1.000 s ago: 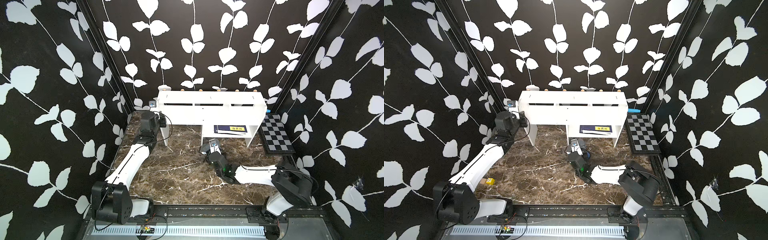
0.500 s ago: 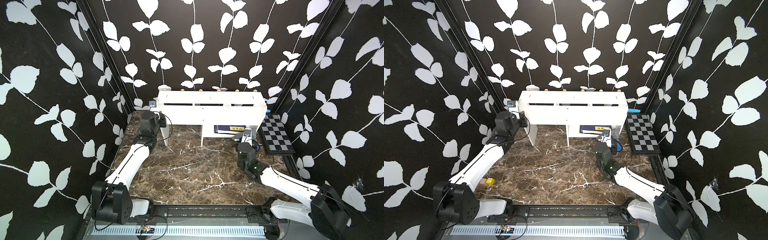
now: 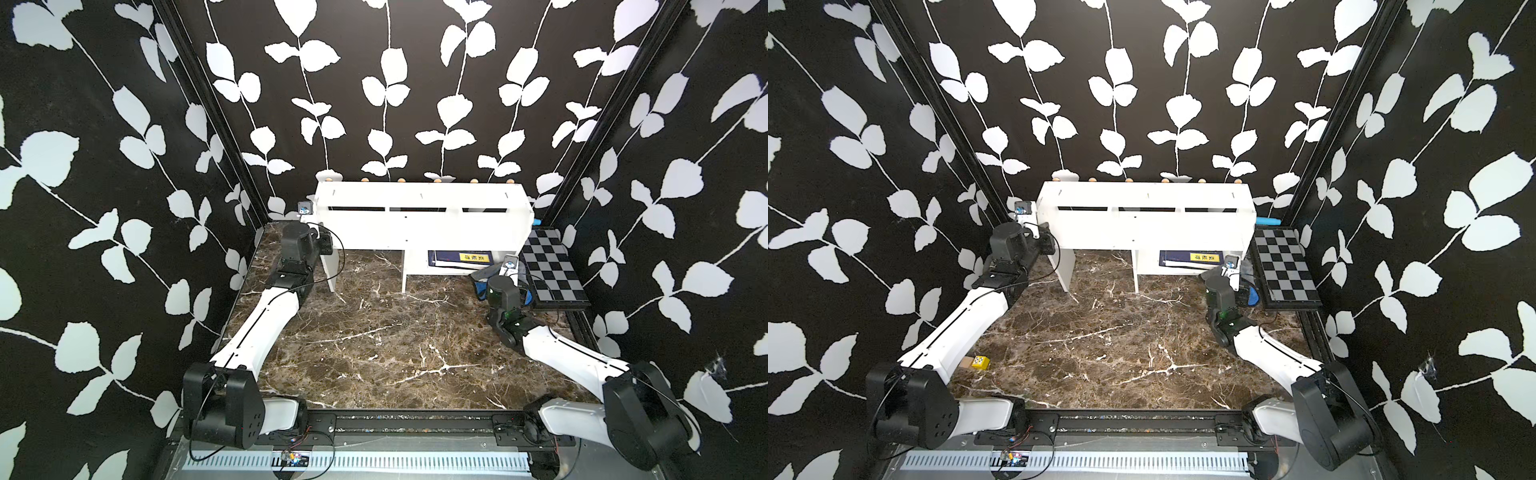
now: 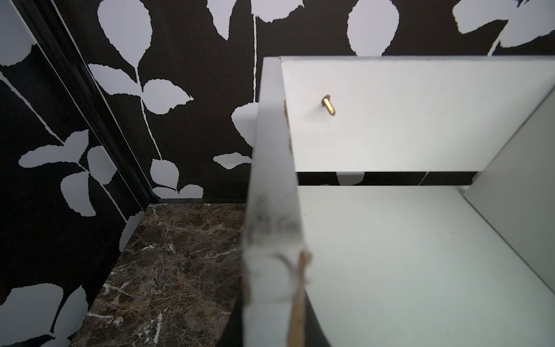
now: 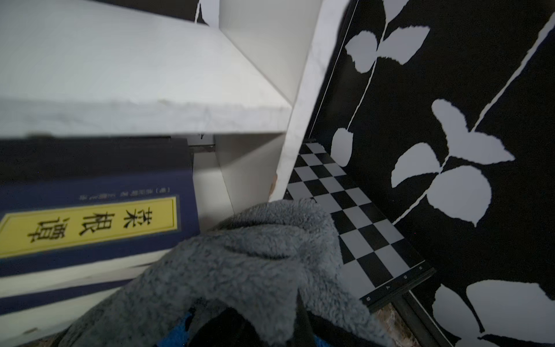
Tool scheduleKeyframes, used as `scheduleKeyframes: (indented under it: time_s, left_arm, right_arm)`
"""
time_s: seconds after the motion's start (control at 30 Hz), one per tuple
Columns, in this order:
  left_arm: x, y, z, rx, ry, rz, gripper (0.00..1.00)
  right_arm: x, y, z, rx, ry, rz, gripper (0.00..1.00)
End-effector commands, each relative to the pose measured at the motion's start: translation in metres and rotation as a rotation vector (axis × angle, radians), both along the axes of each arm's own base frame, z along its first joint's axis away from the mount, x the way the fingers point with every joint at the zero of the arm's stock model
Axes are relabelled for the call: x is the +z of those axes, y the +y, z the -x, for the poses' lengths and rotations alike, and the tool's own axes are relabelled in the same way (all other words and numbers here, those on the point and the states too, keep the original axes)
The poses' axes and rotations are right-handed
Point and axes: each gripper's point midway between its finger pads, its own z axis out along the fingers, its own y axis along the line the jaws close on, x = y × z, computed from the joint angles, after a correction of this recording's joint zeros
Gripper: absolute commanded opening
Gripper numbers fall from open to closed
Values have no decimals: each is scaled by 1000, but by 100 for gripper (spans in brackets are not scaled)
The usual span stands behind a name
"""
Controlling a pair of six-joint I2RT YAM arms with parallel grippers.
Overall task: Wipe the bookshelf clean with a cloth
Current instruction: Wipe the dust from the shelf, then place the cleaning item at the center of the board.
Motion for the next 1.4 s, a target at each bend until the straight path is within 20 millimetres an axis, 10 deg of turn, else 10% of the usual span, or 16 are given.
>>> scheduleKeyframes:
  time_s: [0.0,0.4,0.63,0.73,1.03,1.2,1.37]
  left_arm:
    - [6,6,6,37,-22,-3,0]
    - [5,6,8,50,-14,15,3]
    - [-2,16,16,116,6,65,70]
    - [-12,25,24,167,74,81,98]
    - [-31,66,99,381,160,199,99]
    - [-53,54,131,319,191,319,94]
    - [-66,23,149,217,206,351,90]
  right_arm:
    - [-21,7,11,24,29,-87,0]
    - [13,111,76,405,66,-64,0]
    - [42,213,100,718,48,-84,0]
    - [62,255,94,803,10,-174,0]
    - [70,343,49,883,-8,-218,0]
    - [33,364,7,805,58,-192,0]
    - [-13,363,-21,760,130,-205,45]
